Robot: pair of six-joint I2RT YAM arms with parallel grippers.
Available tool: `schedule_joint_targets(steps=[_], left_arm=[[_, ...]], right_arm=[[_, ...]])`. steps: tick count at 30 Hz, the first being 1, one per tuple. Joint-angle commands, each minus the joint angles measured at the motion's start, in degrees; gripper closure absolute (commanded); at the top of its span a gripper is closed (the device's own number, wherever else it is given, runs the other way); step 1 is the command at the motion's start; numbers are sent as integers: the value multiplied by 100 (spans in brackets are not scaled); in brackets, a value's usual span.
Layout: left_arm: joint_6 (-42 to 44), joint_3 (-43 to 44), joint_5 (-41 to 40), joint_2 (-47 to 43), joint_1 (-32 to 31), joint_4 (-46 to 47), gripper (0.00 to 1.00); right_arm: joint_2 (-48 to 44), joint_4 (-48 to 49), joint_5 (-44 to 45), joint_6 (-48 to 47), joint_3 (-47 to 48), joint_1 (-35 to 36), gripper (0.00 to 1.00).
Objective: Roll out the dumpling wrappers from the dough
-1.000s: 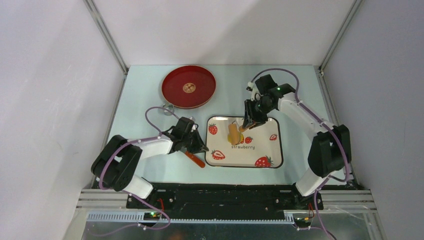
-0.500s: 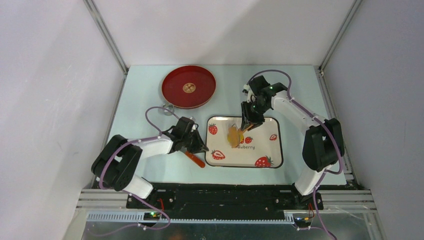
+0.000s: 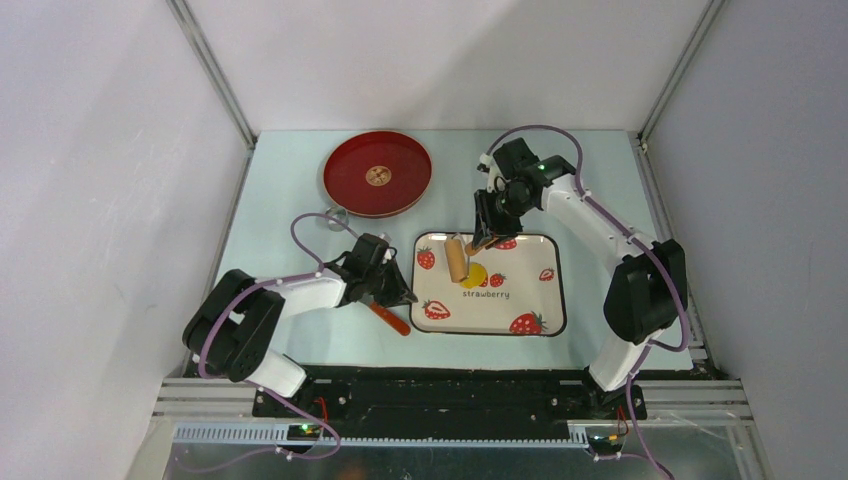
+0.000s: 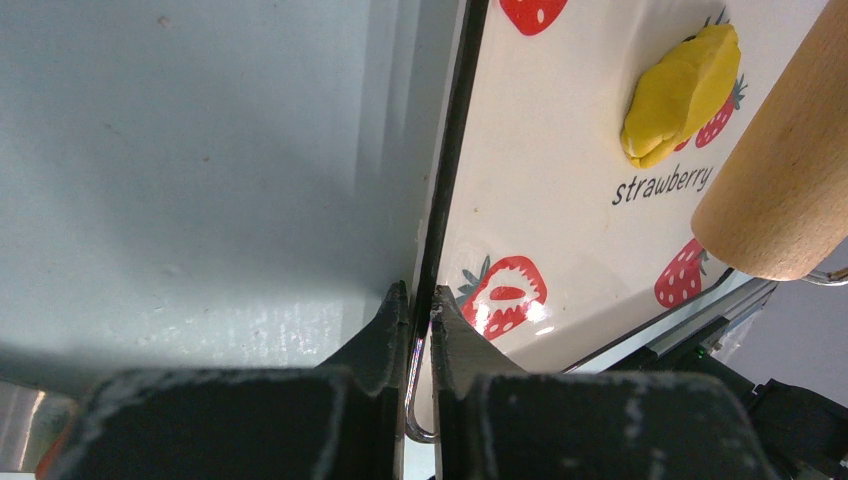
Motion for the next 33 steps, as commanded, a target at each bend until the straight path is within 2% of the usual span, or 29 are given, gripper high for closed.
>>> schedule_joint_targets(steps=[1, 23, 33], left_arm=[[126, -62, -679, 256, 91, -542, 100], [133, -62, -666, 266, 84, -536, 100], [135, -57, -661, 273, 91, -533, 100]], right_arm=[[-18, -33, -3, 59, 152, 42, 100], [402, 339, 262, 82, -431, 57, 100], [354, 335, 527, 218, -762, -295, 100]])
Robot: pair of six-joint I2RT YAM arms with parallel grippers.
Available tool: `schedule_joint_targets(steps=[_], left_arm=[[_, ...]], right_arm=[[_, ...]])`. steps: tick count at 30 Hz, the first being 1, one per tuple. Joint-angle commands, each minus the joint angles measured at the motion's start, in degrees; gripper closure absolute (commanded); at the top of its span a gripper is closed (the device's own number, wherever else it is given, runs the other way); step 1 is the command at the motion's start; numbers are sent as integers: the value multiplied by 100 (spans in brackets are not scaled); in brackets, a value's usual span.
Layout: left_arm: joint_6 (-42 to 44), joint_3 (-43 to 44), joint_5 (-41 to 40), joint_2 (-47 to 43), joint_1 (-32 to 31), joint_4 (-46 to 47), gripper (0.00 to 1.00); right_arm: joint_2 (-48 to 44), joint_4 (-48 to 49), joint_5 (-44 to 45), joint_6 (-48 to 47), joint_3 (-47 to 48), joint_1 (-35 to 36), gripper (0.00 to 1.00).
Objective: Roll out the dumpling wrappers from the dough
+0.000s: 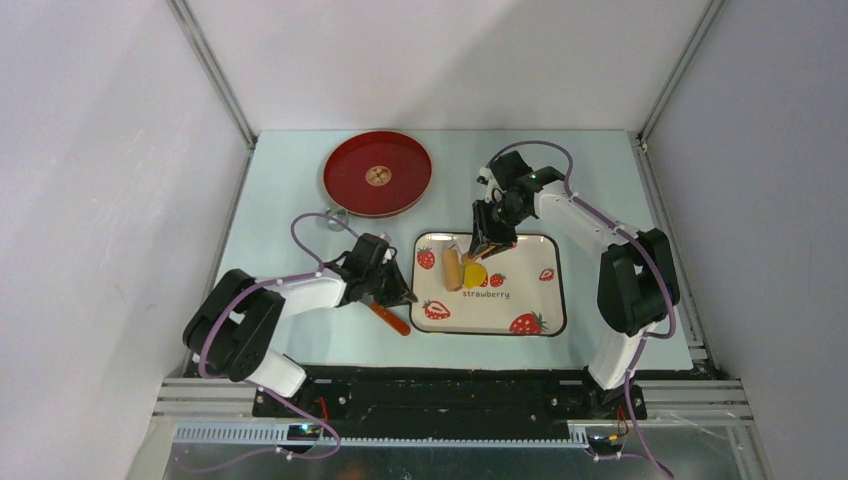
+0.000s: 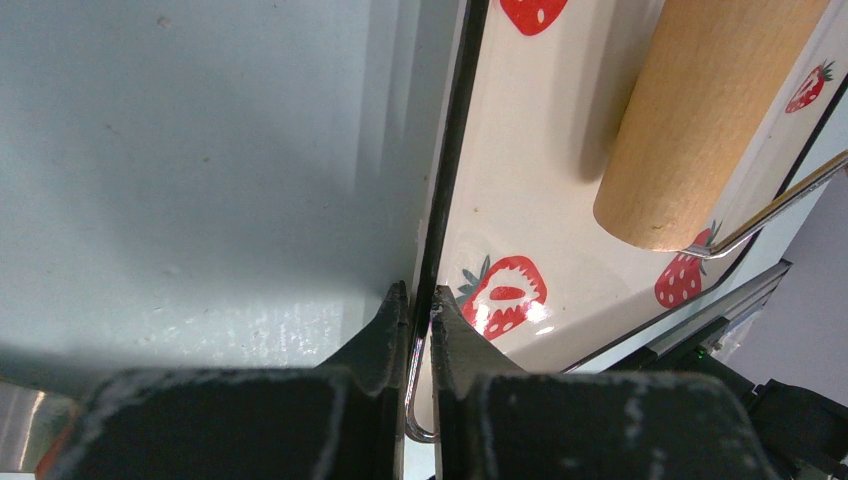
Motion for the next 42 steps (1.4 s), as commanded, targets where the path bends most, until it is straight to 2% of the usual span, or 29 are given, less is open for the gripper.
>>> schedule_joint_targets(steps=[1, 10, 19, 24, 32, 42], left_arm=[[137, -64, -665, 273, 88, -532, 100], [133, -64, -660, 270, 93, -540, 100], [124, -73, -662, 270, 89, -529, 100], [124, -71, -668, 259, 94, -532, 100], [124, -71, -673, 260, 91, -528, 100], [120, -71, -660, 272, 89, -527, 100]], right_arm=[[5, -209, 645, -76, -282, -293, 100], [-235, -43, 242, -235, -735, -873, 100], [-392, 445, -1132, -341, -989, -875, 100], [-341, 315, -582, -297, -1022, -1023, 100], [-484, 326, -200, -380, -1462, -1281, 100], [-215, 538, 106, -345, -1836, -826, 100]])
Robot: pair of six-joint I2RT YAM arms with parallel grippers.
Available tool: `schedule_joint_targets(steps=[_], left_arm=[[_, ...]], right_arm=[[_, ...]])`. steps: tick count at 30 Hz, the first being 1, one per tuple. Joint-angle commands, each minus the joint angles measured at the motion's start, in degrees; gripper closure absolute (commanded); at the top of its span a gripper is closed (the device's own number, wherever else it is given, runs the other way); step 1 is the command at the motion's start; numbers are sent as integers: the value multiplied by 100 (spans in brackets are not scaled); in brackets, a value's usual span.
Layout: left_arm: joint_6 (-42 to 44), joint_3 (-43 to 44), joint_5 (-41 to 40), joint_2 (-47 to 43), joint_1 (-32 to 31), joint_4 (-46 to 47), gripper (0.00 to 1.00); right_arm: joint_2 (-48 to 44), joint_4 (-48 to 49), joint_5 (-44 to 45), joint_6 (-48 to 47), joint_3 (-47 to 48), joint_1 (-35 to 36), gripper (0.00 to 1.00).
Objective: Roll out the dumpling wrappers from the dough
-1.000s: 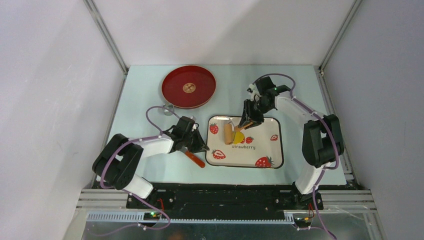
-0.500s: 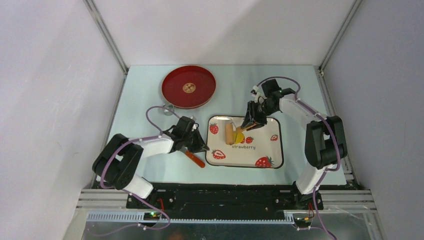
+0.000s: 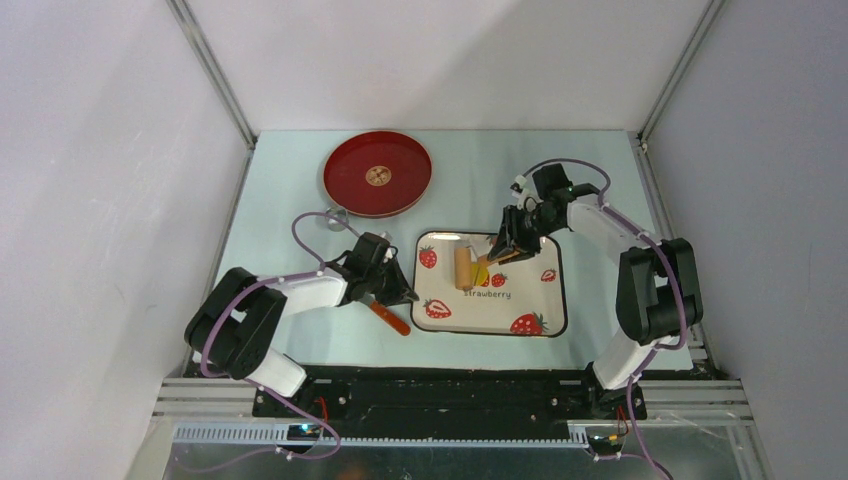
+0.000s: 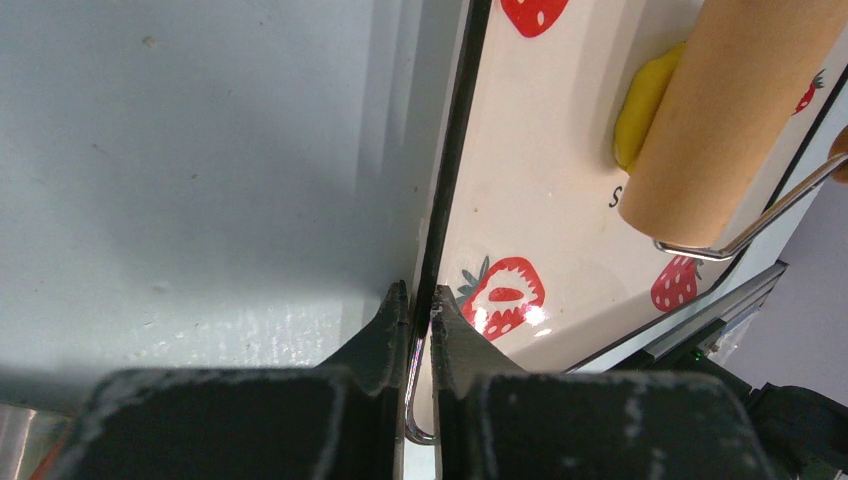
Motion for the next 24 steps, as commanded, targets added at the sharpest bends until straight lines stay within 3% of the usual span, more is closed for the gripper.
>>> schedule_joint_targets(steps=[1, 11, 20, 24], left_arm=[[123, -103, -662, 207, 88, -620, 100], [124, -103, -664, 208, 89, -615, 100], [124, -103, -655, 205, 91, -615, 100], [124, -100, -653, 219, 94, -620, 100]], right_arm=[[410, -298, 1468, -247, -392, 336, 100], [332, -34, 1446, -293, -719, 233, 100], [-1007, 833, -1157, -330, -642, 340, 100], [-1439, 1164, -1431, -15, -554, 167, 100]])
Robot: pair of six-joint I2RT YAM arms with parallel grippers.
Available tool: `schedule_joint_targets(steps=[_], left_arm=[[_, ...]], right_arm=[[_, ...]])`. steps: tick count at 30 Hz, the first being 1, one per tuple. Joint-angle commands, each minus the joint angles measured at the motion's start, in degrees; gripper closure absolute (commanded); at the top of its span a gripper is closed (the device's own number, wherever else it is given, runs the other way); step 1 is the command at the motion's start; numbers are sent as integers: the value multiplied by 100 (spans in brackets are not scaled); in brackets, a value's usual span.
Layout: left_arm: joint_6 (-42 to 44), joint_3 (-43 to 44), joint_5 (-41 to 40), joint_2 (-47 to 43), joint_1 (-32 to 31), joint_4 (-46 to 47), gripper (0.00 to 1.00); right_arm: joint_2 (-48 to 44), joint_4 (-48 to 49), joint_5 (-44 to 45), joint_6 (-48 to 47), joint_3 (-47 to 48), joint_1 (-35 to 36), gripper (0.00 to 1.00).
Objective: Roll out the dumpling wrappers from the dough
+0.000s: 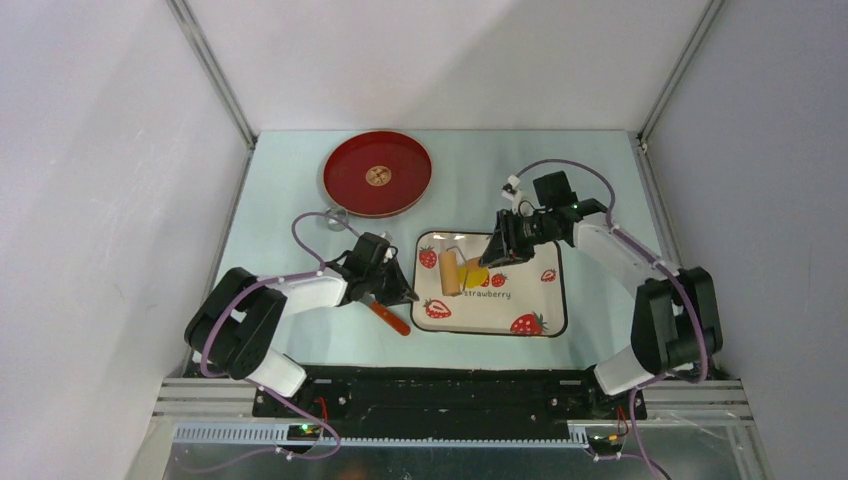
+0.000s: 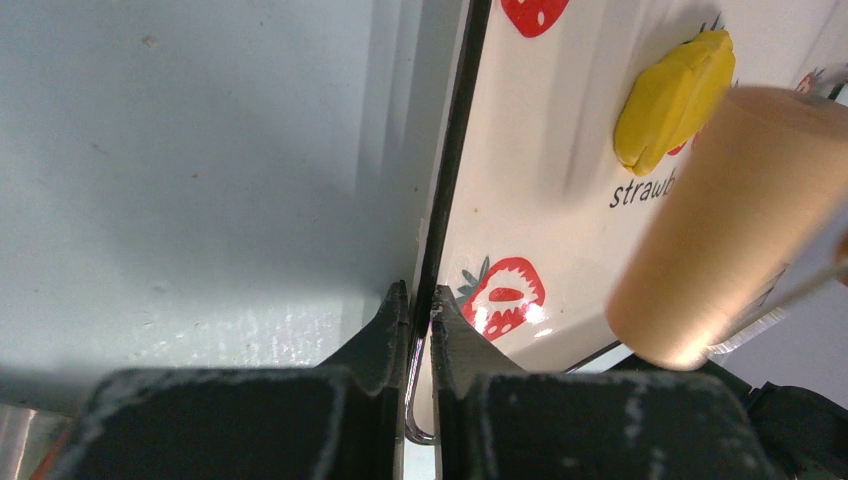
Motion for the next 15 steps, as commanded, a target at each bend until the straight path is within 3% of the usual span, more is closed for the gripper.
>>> schedule_joint_targets(steps=[1, 7, 15], left_arm=[[124, -97, -653, 215, 86, -619, 100], [124, -103, -658, 210, 91, -620, 100], [128, -95, -644, 214, 90, -616, 100]], right_arm=[[-654, 440, -663, 226, 163, -206, 100], [-299, -31, -90, 185, 362, -523, 100], [200, -89, 46, 112, 397, -605, 100]])
